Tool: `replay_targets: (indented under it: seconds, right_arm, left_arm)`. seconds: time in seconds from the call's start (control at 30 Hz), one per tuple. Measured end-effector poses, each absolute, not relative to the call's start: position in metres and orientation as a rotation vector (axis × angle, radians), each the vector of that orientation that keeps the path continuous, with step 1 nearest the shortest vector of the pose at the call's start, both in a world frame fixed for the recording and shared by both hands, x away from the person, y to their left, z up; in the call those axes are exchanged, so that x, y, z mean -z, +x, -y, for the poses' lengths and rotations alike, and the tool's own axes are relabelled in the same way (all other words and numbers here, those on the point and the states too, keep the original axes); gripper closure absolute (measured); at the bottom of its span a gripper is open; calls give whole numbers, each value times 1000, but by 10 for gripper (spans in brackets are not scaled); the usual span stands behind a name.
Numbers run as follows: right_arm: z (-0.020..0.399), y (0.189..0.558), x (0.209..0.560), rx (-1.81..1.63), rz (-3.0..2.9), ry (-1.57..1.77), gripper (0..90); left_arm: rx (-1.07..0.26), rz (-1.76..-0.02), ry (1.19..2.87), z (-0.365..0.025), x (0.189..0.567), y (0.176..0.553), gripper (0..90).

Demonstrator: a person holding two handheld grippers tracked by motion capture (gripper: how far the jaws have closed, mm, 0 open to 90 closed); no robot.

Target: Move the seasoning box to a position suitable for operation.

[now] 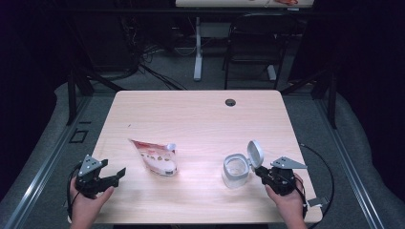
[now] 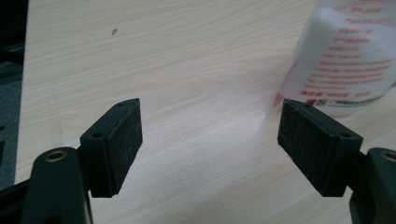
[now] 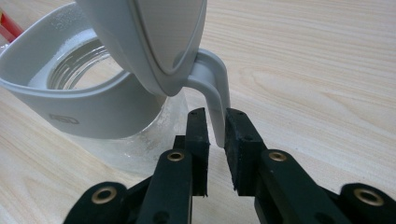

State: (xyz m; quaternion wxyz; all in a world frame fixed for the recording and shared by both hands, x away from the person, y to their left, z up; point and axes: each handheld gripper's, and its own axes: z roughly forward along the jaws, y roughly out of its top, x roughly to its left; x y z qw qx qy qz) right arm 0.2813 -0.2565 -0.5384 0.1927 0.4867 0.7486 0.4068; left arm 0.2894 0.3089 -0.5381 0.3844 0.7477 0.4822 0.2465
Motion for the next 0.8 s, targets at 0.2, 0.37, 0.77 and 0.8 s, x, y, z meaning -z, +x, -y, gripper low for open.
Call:
replay_targets:
  seconds: [0.2, 0.37, 0.77, 0.8]
  right_arm:
    - [259, 280, 538, -1145, -2101, 1371, 795]
    - [263, 278, 538, -1140, -2092, 1379, 786]
    - [270, 274, 537, -1161, -2073, 1394, 768]
    - [270, 274, 537, -1157, -2073, 1395, 765]
  left_arm:
    - [-633, -1273, 1896, -309, 540, 292, 187]
    - [-614, -1256, 1915, -308, 541, 293, 175]
    - [-540, -1214, 1926, -312, 531, 293, 318]
    - [-535, -1213, 1922, -311, 529, 293, 318]
